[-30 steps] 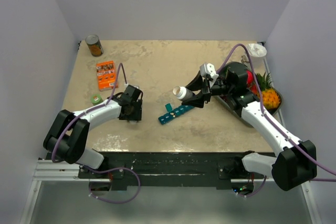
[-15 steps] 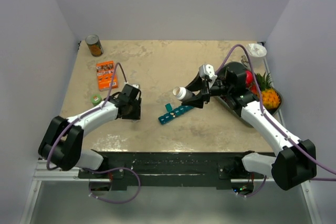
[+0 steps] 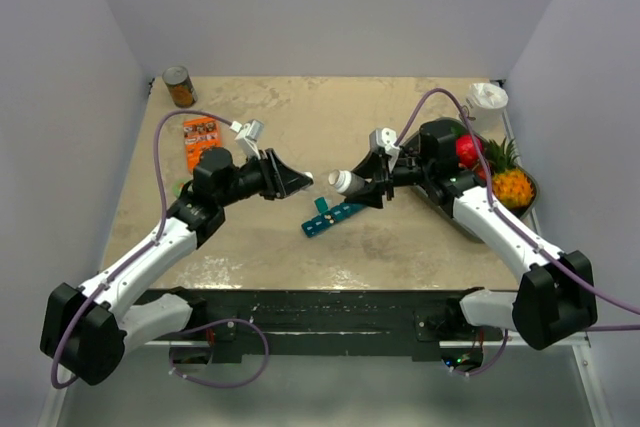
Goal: Sort the pills into containers
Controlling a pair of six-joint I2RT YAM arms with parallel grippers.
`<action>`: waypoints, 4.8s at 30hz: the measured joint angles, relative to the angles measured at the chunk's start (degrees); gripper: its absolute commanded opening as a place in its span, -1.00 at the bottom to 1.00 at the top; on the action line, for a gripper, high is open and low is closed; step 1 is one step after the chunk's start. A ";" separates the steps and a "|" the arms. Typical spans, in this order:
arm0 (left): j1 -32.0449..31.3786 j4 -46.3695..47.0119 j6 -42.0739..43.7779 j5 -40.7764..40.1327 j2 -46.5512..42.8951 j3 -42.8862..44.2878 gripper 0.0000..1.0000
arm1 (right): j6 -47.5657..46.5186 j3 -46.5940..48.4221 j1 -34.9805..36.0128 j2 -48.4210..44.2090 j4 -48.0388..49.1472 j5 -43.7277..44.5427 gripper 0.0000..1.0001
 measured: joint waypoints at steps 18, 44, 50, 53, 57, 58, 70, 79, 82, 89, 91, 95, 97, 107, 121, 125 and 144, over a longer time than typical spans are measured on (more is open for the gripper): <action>-0.13 22.93 -15.65 11.98 2.60 -7.26 -0.79 | -4.48 1.29 5.66 2.91 -4.63 4.72 -1.00; -0.74 20.98 -14.84 15.32 6.03 -6.23 -0.81 | -8.63 2.67 8.04 2.91 -9.79 8.39 -1.00; -0.74 16.02 -12.44 15.61 8.07 -3.28 -0.81 | -10.78 4.02 9.18 3.41 -13.42 12.90 -1.00; -0.74 11.13 -9.60 15.67 9.03 -0.61 -0.81 | -11.78 4.85 9.75 4.15 -14.88 14.95 -1.00; -0.76 3.72 -4.76 15.69 10.21 3.34 -0.82 | -12.48 5.07 10.14 4.28 -15.67 16.76 -1.00; -0.76 2.08 -3.48 15.67 10.49 4.24 -0.82 | -12.61 5.20 10.23 4.28 -15.91 17.27 -1.00; -1.14 -4.55 1.66 16.04 10.86 6.91 -0.82 | -12.76 5.68 10.91 4.28 -17.66 18.10 -1.00; -1.03 -0.74 0.15 17.42 10.86 5.25 -0.83 | -8.79 5.68 10.54 4.35 -17.29 16.17 -1.00; -0.92 -1.09 1.36 18.08 10.84 5.29 -0.83 | -7.76 5.68 10.38 4.42 -17.20 15.61 -1.00; -0.76 -4.00 8.04 21.84 11.96 6.54 -0.84 | -3.76 4.98 9.29 4.92 -16.37 11.13 -1.00; -0.74 -4.13 9.73 23.15 12.48 6.67 -0.84 | -1.92 4.07 8.79 5.07 -15.34 9.38 -1.00; -0.70 -3.72 12.33 25.90 12.76 6.64 -0.84 | 3.02 1.99 7.76 5.22 -11.37 4.94 -1.00; -0.52 -2.64 13.44 27.32 12.74 6.60 -0.82 | 6.25 0.92 7.15 5.22 -8.35 2.49 -1.00; 0.07 5.97 16.15 31.98 9.18 4.00 -0.14 | 19.30 -2.01 6.21 6.01 5.73 -6.47 -1.00; -1.20 5.86 16.20 32.50 8.68 3.37 0.51 | 18.10 -1.60 6.67 5.86 11.06 -8.07 -1.00; -1.29 3.54 17.11 32.06 7.78 3.37 0.61 | 16.98 -1.55 6.73 5.86 11.17 -7.93 -1.00; 1.49 -13.03 22.27 23.43 -6.51 4.50 0.99 | 5.53 1.40 6.78 4.20 1.90 -4.66 -1.00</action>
